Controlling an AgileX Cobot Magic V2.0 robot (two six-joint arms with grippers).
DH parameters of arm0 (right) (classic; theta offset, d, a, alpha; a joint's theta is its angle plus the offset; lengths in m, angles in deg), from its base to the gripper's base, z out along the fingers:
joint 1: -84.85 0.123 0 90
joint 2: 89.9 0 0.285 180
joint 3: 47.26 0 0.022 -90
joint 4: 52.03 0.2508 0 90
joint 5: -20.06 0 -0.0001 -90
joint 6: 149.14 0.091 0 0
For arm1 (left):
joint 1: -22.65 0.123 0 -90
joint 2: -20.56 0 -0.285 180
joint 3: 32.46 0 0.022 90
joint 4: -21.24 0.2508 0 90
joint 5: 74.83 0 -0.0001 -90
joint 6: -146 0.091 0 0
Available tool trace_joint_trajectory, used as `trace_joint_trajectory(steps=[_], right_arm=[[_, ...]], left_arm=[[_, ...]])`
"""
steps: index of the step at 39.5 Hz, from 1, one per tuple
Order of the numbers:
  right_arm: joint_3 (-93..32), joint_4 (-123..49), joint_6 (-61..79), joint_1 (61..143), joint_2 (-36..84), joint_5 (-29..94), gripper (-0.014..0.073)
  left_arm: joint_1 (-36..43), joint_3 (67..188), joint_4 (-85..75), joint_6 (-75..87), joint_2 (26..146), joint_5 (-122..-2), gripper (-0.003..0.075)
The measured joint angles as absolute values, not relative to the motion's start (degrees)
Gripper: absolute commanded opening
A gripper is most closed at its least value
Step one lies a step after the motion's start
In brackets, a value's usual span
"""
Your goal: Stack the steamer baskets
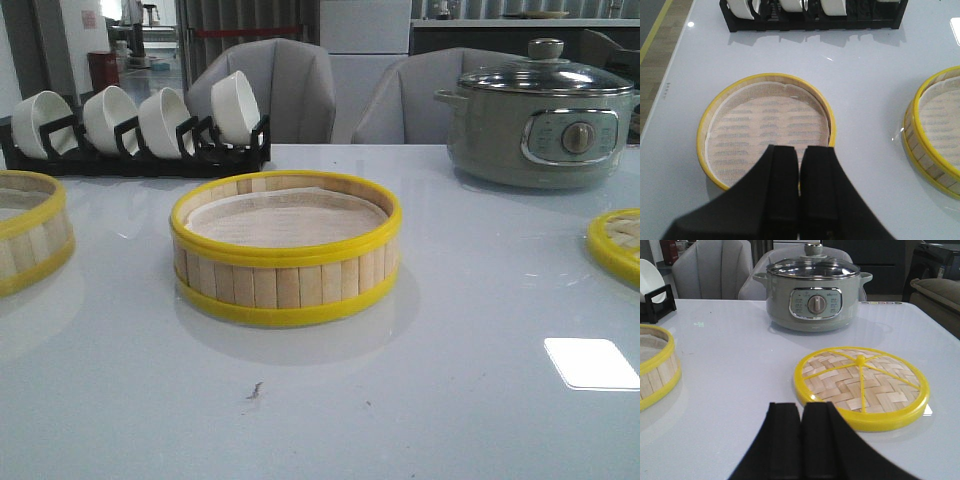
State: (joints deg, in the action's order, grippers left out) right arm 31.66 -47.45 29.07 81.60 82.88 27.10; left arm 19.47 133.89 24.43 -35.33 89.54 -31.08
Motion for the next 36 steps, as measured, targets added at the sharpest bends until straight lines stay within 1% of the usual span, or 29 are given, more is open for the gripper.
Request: trace_joint_trajectory(steps=[21, 29, 33, 36], right_arm=[[31.7, -47.4, 29.1, 81.6, 82.9, 26.1, 0.0048], [31.7, -47.4, 29.1, 81.6, 82.9, 20.7, 0.0048], [31.7, -47.4, 30.9, 81.6, 82.9, 16.2, 0.0048], [31.7, -47.4, 32.3, 81.6, 82.9, 15.1, 0.0048]], left_arm=[[19.5, 133.9, 22.7, -35.3, 89.5, -31.0, 0.0085], [19.5, 133.9, 22.4, -35.3, 89.5, -30.7, 0.0085], [19.5, 133.9, 22.4, -35.3, 89.5, -30.6, 0.0085], [19.5, 133.9, 22.4, -35.3, 89.5, -30.6, 0.0085]])
